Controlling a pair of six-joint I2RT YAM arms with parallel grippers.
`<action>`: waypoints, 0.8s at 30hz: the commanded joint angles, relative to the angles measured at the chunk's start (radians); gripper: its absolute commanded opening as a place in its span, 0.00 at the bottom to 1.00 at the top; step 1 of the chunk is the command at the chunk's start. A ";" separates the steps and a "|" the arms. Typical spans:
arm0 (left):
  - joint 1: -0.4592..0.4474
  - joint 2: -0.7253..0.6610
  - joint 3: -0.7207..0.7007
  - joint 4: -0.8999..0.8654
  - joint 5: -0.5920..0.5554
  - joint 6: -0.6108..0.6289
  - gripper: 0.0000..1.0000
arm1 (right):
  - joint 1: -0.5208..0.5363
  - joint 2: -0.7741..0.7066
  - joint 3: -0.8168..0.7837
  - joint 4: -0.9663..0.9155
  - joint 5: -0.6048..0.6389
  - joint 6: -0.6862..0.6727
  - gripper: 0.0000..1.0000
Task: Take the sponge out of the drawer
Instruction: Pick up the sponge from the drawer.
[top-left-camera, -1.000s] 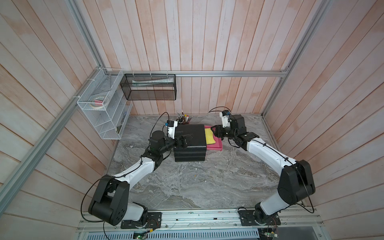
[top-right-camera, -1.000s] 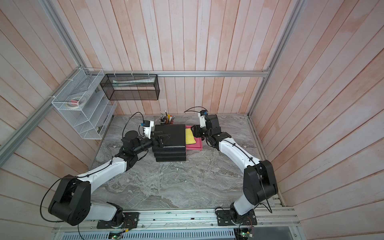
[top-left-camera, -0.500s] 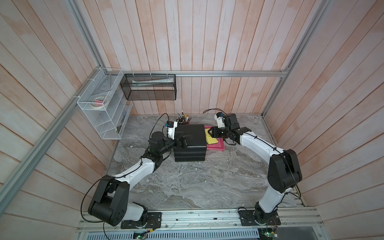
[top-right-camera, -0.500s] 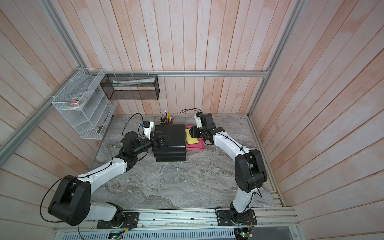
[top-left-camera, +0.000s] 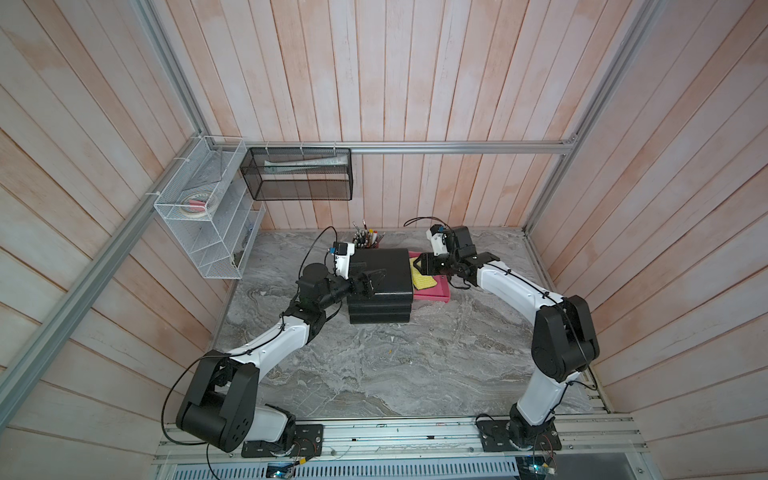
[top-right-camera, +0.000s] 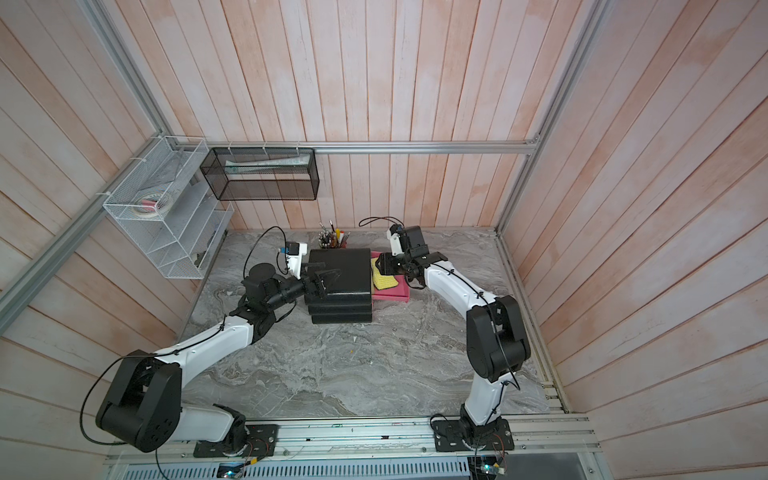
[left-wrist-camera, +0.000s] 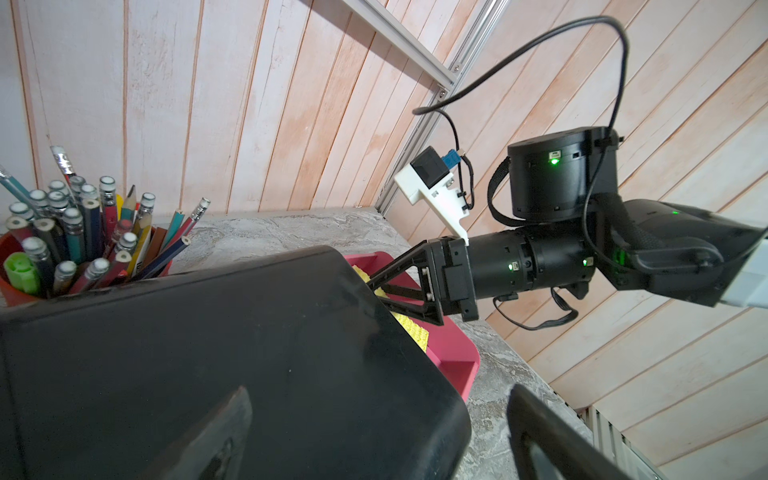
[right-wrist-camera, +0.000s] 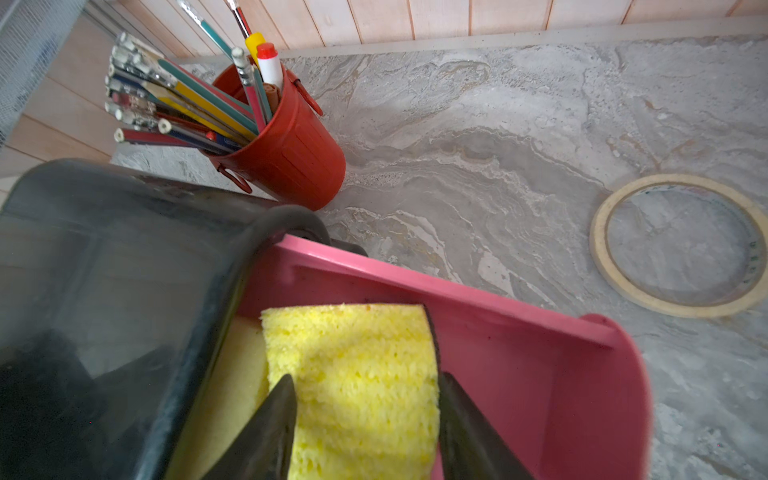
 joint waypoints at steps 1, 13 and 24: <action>-0.004 -0.013 -0.023 0.007 0.022 0.009 0.98 | 0.007 0.038 0.028 -0.043 -0.013 0.009 0.41; -0.004 -0.022 -0.024 0.001 0.017 0.010 0.98 | 0.008 -0.083 -0.025 0.013 0.113 0.038 0.00; -0.004 -0.083 -0.013 -0.027 0.000 0.016 0.98 | 0.006 -0.348 -0.219 0.279 0.228 0.203 0.00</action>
